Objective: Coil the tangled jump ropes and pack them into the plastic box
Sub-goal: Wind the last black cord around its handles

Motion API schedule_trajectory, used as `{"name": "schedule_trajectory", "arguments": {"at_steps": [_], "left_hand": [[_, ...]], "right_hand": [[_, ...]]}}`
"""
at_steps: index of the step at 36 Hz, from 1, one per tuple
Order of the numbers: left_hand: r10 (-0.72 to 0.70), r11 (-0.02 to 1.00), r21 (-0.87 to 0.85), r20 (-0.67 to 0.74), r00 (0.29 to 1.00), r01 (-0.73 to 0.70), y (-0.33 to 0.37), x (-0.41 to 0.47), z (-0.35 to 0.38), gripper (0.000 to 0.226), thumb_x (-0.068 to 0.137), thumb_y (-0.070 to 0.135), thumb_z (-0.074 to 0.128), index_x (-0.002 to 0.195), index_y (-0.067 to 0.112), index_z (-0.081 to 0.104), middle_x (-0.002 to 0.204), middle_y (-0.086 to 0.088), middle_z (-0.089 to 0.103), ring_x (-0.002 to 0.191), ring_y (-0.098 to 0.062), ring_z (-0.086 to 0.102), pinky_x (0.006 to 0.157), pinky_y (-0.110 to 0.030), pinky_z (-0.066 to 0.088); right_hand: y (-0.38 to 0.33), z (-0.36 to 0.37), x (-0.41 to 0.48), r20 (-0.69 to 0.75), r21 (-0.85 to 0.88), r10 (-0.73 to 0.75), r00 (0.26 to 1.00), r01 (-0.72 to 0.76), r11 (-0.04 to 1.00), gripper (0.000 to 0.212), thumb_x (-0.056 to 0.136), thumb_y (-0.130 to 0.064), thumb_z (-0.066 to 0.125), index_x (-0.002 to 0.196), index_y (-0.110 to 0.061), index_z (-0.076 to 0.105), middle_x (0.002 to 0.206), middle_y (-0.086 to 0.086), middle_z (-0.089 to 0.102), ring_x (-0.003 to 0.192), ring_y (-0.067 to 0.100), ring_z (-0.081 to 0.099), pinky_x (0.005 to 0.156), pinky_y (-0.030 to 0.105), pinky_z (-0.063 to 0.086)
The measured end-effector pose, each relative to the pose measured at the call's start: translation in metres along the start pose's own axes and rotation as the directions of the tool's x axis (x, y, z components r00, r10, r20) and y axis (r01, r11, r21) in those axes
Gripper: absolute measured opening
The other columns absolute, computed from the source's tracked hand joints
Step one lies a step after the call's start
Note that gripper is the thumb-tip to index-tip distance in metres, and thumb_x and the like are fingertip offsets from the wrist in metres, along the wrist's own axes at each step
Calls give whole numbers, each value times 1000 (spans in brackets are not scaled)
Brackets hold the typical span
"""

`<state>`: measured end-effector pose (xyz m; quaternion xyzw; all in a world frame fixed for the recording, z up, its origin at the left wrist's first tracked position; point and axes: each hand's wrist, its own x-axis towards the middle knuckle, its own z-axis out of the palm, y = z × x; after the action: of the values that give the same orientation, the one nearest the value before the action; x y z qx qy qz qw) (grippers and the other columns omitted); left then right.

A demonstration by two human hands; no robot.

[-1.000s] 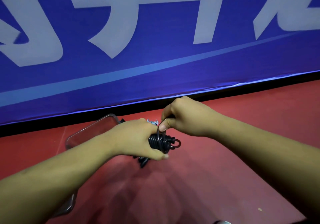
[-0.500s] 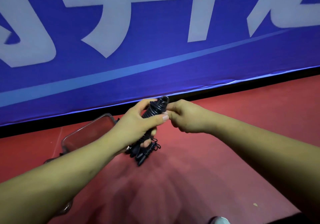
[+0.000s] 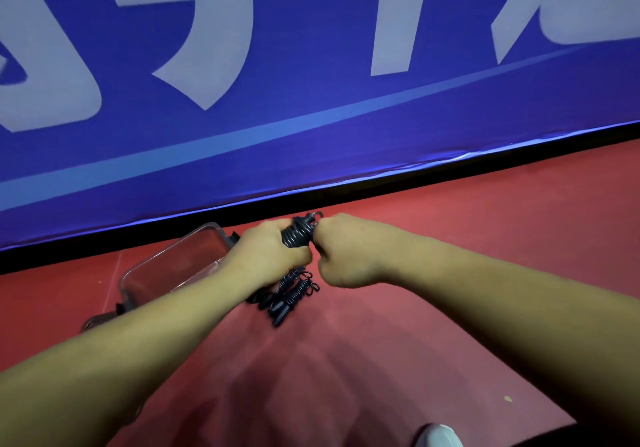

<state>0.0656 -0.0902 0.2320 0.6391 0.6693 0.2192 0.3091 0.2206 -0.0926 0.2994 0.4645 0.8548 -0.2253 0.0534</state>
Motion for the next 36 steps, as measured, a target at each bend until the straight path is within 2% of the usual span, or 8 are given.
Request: {"name": "schedule_trajectory", "arguments": {"at_steps": [5, 8, 13, 16, 20, 26, 30, 36], "left_hand": [[-42, 970, 244, 108, 993, 14, 1, 3, 1, 15, 74, 32, 75, 73, 27, 61, 72, 4, 70, 72, -19, 67, 61, -29, 50], [-49, 910, 412, 196, 979, -37, 7, 0, 0, 16, 75, 36, 72, 78, 25, 60, 70, 3, 67, 63, -18, 63, 62, -29, 52], [14, 882, 427, 395, 918, -197, 8, -8, -8, 6, 73, 31, 68, 74, 32, 62, 59, 5, 65, 39, -7, 54, 46, -21, 46], [31, 837, 468, 475, 880, -282, 7, -7, -12, 9, 66, 39, 64, 68, 46, 58, 62, 2, 69, 48, -13, 65, 49, -23, 50], [41, 812, 466, 554, 831, -351, 4, -6, -21, 25, 59, 43, 56, 81, 32, 61, 68, 0, 70, 59, -19, 68, 54, -27, 54], [139, 751, 469, 576, 805, -465, 15, -14, -35, 16, 76, 32, 67, 70, 26, 53, 54, 6, 60, 45, -8, 54, 44, -14, 33], [255, 736, 450, 507, 823, -505, 14, -18, -34, 34, 76, 42, 70, 82, 40, 37, 61, 16, 56, 54, -1, 53, 48, -15, 33], [425, 785, 304, 369, 827, -539, 9, -13, -38, 34, 76, 55, 63, 98, 29, 61, 70, 12, 62, 67, -5, 59, 66, -34, 51]], "right_hand": [[-3, 0, -7, 44, -120, -38, 998, 43, 992, 26, 85, -5, 48, 66, -17, 36, 64, -1, 44, 52, 15, 41, 45, 27, 29], [-6, 1, -6, 51, -294, -84, 995, 95, 951, 27, 91, -14, 50, 67, -18, 37, 66, -4, 40, 55, 17, 41, 46, 26, 28], [-4, -2, -7, 41, -363, -161, 986, 165, 917, 12, 91, -23, 55, 98, -19, 64, 74, -4, 46, 72, 25, 49, 57, 29, 34], [-3, 2, -6, 26, -381, -206, 978, 200, 902, 15, 91, -25, 57, 102, -21, 67, 82, -3, 54, 75, 26, 55, 62, 30, 38], [-7, 6, 0, -13, -374, -243, 970, 221, 901, 16, 90, -32, 63, 101, -21, 65, 88, -2, 60, 74, 23, 54, 55, 29, 35], [4, -3, 2, -24, -243, -262, 965, 248, 938, 20, 87, -45, 65, 100, -29, 67, 99, -7, 57, 79, 19, 56, 62, 33, 44], [15, -4, 2, 10, 152, -240, 971, 236, 960, 17, 88, -28, 71, 89, -11, 69, 75, 4, 71, 67, 18, 66, 66, 35, 55], [31, -9, 2, -96, 626, -149, 984, 176, 760, 20, 93, -14, 65, 86, 4, 61, 71, 23, 66, 55, 28, 67, 55, 34, 58]]}}
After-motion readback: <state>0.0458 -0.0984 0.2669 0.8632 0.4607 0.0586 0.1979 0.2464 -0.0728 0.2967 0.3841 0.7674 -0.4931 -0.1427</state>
